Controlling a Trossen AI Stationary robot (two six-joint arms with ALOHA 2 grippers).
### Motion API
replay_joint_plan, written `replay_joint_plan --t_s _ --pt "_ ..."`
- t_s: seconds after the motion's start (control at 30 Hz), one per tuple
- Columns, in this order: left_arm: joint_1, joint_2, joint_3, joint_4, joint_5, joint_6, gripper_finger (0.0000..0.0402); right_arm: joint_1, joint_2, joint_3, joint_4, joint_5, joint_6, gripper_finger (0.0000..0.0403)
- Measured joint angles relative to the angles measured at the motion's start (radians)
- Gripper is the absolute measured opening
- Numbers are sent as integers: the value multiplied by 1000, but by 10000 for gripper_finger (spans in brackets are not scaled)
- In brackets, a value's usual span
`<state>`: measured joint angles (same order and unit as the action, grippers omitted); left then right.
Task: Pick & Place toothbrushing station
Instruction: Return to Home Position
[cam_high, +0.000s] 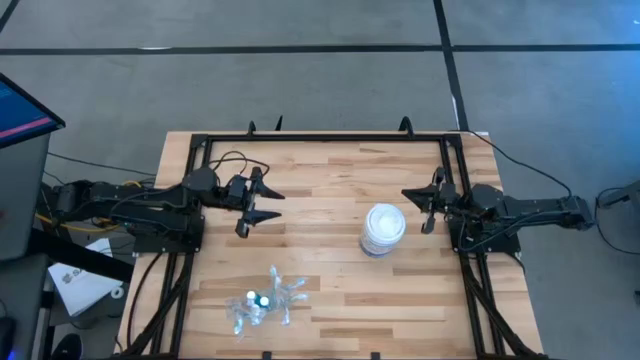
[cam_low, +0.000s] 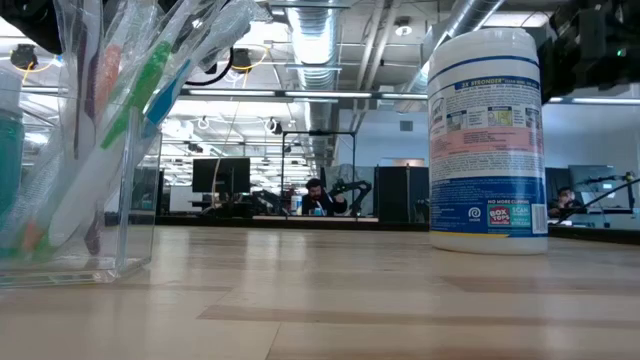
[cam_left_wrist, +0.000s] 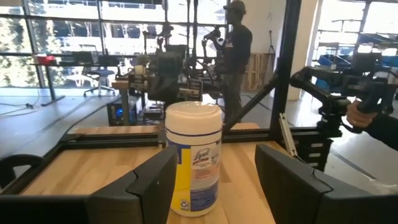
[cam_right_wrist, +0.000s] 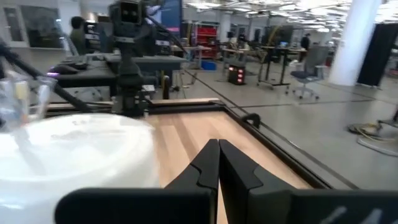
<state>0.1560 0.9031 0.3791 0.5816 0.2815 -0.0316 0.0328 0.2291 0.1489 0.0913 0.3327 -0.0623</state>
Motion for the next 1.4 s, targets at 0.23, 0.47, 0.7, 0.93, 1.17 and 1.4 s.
replay_joint_plan --t_s 0.23,0.47,0.7,0.93,1.17,1.4 --pt "135 -3 -113 88 6 -61 213 -115 -125 -141 -31 -54 98 0" --pt "221 -91 -244 227 119 -116 213 -194 -182 -140 -41 -126 111 0" --pt "276 -192 -356 234 118 -133 213 -233 -190 -140 -48 -126 115 0" --pt "290 -209 -373 216 114 -159 213 -250 -189 -140 -49 -125 108 0" --pt "289 -209 -373 216 85 -167 213 -252 -189 -140 -49 -124 108 0" --pt "289 -209 -373 221 85 -168 213 -252 -189 -140 -49 -124 108 0"
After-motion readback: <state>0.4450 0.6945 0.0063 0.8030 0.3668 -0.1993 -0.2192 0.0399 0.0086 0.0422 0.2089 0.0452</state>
